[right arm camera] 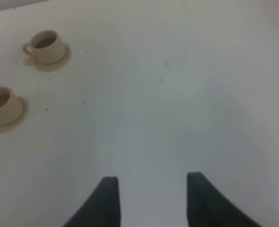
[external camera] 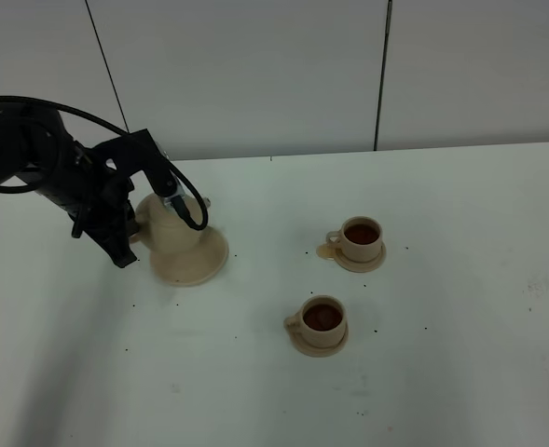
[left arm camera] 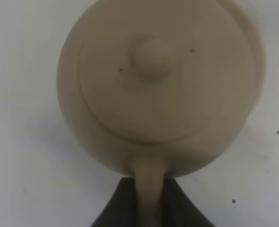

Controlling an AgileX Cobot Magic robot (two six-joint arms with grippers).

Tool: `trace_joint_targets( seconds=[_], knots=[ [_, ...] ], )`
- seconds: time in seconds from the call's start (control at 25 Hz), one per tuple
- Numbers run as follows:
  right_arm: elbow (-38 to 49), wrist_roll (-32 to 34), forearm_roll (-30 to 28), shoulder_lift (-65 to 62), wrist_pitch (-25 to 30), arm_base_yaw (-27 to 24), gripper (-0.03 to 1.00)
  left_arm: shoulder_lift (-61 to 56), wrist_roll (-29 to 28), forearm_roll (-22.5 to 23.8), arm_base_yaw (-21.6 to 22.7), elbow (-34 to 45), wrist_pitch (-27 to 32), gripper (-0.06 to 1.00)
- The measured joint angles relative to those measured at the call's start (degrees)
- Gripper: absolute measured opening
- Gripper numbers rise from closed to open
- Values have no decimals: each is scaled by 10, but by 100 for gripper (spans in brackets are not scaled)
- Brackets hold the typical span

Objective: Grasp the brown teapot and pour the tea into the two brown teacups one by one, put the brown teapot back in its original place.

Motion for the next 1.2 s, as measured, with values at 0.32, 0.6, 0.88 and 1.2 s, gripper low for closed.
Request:
trace_joint_targets(
  seconds=[0.32, 0.6, 0.88, 1.2],
  knots=[
    [0, 0, 0, 0, 0, 0, 32, 34, 10, -34, 0, 0, -15, 17],
    [0, 0, 0, 0, 0, 0, 32, 34, 11, -45, 0, 0, -24, 17],
    [0, 0, 0, 0, 0, 0, 32, 34, 11, -37, 0, 0, -10, 17],
    [0, 0, 0, 0, 0, 0, 32, 34, 11, -31, 0, 0, -6, 17]
  ],
)
